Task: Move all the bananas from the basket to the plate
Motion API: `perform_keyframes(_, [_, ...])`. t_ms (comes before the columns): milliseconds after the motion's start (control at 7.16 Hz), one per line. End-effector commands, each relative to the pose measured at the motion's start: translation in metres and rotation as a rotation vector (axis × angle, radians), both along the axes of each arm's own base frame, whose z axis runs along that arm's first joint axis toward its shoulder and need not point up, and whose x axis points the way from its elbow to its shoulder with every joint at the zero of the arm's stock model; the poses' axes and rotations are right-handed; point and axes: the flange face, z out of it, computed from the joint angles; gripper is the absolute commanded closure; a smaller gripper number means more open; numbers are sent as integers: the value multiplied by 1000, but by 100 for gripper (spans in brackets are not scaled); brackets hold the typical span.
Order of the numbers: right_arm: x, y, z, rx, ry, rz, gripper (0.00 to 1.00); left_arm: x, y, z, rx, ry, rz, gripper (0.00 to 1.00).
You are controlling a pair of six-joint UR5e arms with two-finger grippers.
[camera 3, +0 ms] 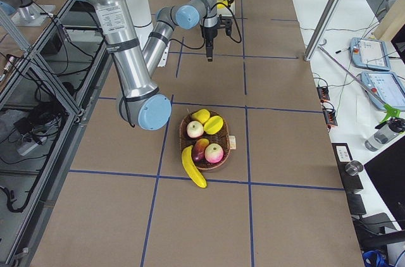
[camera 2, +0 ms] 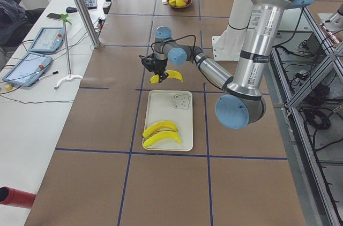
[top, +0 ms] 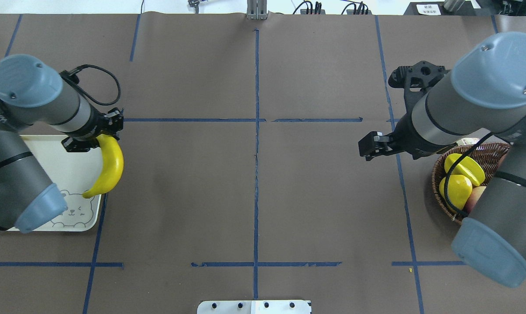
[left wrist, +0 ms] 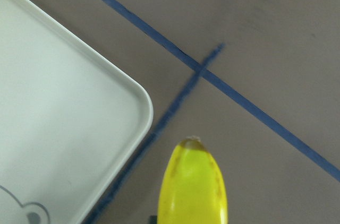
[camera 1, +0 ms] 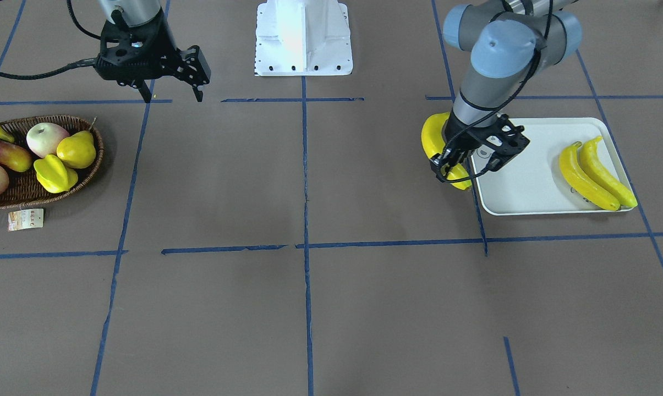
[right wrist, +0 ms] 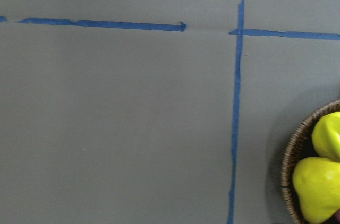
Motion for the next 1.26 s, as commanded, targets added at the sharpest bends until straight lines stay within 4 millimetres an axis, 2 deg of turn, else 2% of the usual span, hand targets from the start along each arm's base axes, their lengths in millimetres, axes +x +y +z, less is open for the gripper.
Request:
perform_keyframes(0, [49,-4,36,21,22,-72,0,-41,7,49,46,-25,24,100])
perform_keyframes(140, [58,-5,48,37,37,-99,0,-48,5,64,41,-42,23,100])
perform_keyframes(279, [67,-6,54,33,23,-118,0,-44,-3,92,59,-24,15,100])
perform_keyframes(419, [82,-6,66,33,16,-147,0,-46,-4,130,61,-26,14,100])
perform_keyframes(558, [89,-4,77,32,25,-165,0,-53,-9,153,71,-17,-4,100])
perform_keyframes(698, [91,-5,79,38,30,-175,0,-70,-17,189,75,-11,-34,100])
perform_keyframes(838, [90,-6,79,39,28,-174,0,-87,-25,204,83,-1,-68,100])
perform_keyframes(977, [91,-5,78,38,28,-172,0,-102,-33,202,79,3,-110,98])
perform_keyframes(1117, [90,-5,78,38,28,-174,0,-104,-32,205,68,0,-117,98])
